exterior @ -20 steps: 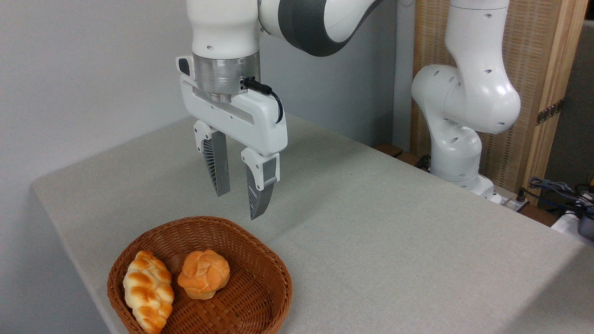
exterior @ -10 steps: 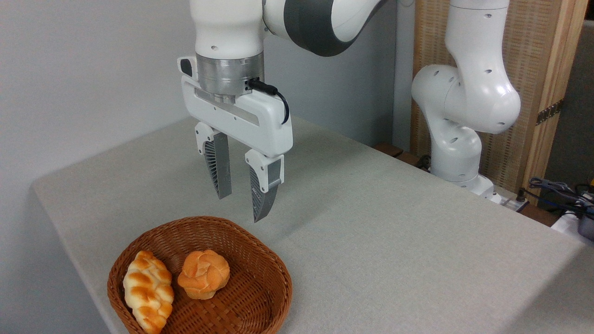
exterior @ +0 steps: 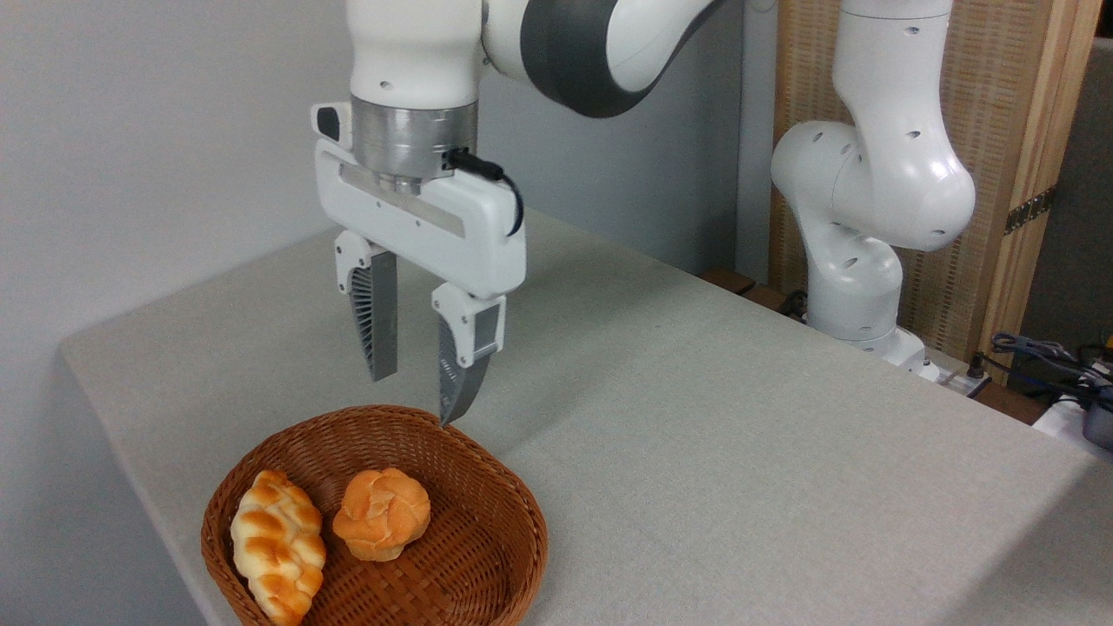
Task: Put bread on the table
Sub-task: 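Lower the open gripper down onto the round golden bun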
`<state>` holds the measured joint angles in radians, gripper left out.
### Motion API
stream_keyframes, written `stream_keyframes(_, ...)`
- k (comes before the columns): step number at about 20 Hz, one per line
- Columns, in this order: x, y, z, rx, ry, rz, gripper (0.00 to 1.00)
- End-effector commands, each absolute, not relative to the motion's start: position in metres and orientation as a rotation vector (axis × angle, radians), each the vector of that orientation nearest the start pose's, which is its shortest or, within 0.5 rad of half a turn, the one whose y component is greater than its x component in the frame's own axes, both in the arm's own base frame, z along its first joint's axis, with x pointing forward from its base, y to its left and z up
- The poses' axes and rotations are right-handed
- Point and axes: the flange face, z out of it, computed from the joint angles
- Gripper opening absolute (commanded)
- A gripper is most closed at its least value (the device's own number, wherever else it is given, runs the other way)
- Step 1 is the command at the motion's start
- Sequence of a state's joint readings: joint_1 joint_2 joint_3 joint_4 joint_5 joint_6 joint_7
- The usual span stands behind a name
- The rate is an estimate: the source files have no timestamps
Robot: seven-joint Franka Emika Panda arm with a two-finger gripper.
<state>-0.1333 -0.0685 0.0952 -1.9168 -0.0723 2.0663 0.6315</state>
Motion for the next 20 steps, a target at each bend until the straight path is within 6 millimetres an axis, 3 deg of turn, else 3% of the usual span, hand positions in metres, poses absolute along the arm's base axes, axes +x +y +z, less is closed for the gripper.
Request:
stream_keyframes(1, 0.568, -0.025, 0.531, -2.861, 1.242, -0.362, 1.0)
stream_keyframes(4, 0.573, -0.026, 0.517, -2.813, 1.357, -0.327, 1.0)
stream_keyframes(10, 0.598, -0.028, 0.464, -2.808, 1.352, -0.297, 1.0)
stream_keyframes(16, 0.612, -0.031, 0.435, -2.827, 1.328, -0.329, 1.0)
stream_keyframes(20, 0.614, -0.045, 0.421, -2.858, 1.347, -0.321, 1.0)
